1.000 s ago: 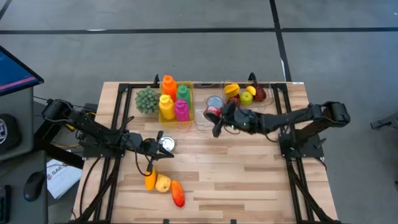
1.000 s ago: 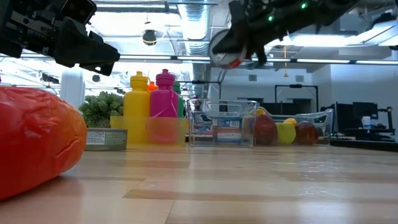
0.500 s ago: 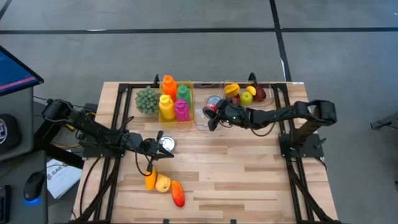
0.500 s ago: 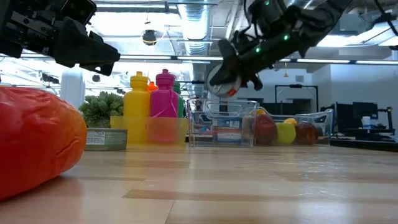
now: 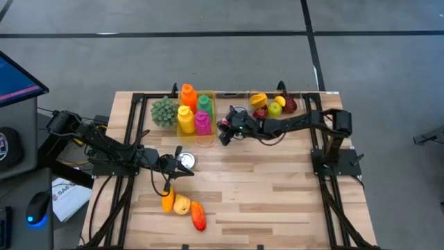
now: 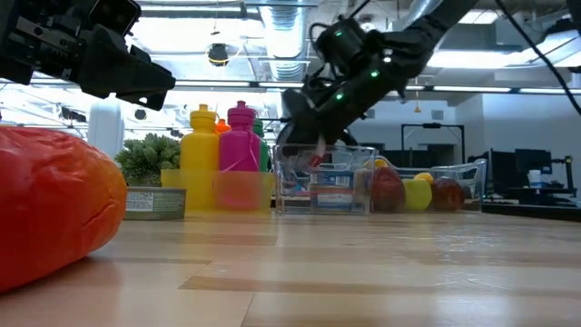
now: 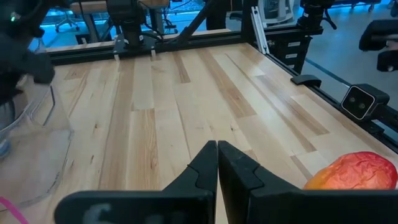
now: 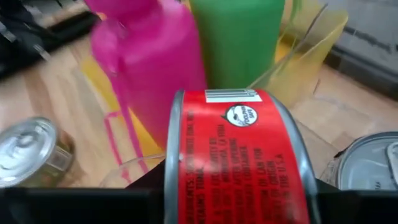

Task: Pick & Place Food Item
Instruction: Put the red tuna into the left transparent bin, then put the yellow mango into the right transparent bin

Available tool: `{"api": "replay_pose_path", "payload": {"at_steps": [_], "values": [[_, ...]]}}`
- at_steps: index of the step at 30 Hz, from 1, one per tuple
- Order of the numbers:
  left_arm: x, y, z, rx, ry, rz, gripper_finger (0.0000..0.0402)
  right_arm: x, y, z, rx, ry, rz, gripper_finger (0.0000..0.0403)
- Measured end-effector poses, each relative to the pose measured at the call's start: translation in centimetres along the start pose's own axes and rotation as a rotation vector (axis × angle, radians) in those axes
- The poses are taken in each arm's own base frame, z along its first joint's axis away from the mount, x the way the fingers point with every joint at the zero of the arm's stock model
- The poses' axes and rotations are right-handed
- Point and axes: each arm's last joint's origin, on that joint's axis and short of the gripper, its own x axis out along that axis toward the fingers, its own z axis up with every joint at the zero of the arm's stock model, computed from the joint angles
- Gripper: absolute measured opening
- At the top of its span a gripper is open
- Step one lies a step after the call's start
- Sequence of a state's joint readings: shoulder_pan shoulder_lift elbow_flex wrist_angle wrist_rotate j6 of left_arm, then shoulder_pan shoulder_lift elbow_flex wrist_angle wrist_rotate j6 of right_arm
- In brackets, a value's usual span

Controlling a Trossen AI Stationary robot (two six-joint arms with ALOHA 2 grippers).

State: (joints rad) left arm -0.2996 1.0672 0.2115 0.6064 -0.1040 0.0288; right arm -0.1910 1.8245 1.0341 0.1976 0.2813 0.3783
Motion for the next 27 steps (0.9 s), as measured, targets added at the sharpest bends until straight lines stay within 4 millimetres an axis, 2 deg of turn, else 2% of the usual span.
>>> {"api": "replay_pose_path", "payload": {"at_steps": [5,12,17,21,27], "values": [[0.0,0.0,0.0,-0.003,0.0,0.0,0.0002,1.5,0.4,0.1,-0.021,0.116,-0.036,0.0118],[0.0,0.0,0.0,-0.004,0.0,0.0,0.0002,2.4,0.9,0.6,-0.033,0.172,-0.057,0.0182],[0.0,0.0,0.0,-0.01,-0.001,0.0,0.0002,2.3,1.0,1.4,-0.041,0.185,-0.06,0.0224],[0.0,0.0,0.0,-0.01,-0.001,0.0,0.0002,1.1,0.9,3.1,-0.069,0.227,-0.078,0.0235],[0.0,0.0,0.0,-0.011,-0.002,0.0,0.0002,-2.7,0.8,7.1,-0.146,0.194,-0.07,0.0215]]}}
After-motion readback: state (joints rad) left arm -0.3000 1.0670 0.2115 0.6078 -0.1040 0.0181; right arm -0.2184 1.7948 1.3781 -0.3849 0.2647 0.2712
